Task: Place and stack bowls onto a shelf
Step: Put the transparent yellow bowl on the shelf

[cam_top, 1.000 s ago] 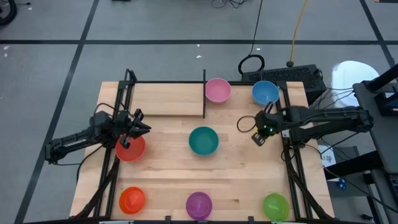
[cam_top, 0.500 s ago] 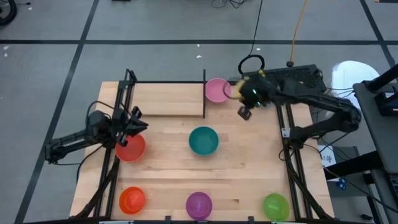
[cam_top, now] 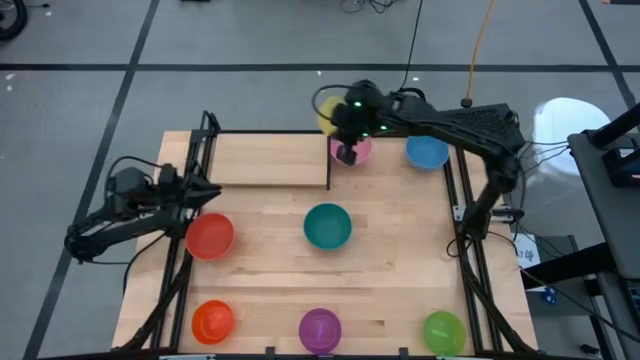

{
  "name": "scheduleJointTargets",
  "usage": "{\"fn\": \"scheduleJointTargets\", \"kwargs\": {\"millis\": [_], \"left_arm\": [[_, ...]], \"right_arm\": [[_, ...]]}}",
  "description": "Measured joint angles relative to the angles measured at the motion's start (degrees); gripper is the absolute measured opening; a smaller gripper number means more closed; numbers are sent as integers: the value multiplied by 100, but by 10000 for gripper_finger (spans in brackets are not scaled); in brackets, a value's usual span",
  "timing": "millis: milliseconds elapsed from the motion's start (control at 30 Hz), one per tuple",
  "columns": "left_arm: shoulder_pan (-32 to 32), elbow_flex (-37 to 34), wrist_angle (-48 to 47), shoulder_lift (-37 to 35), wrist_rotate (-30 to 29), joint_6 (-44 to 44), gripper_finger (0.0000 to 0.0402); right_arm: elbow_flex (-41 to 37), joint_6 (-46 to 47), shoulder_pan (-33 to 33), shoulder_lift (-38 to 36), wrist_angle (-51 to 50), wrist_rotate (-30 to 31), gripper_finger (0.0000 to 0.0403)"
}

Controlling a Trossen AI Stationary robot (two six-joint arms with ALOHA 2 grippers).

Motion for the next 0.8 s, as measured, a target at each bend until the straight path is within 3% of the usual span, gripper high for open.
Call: {"fn": "scheduleJointTargets", "kwargs": {"millis": [300,800], "left_arm": [[0,933,-1553,0,-144,71,67],[0,1124,-1693,0,-292,130,67]], "right_arm": [[543,39,97,1147,965,-958,0],[557,34,208,1897,977,-1291,0]]}}
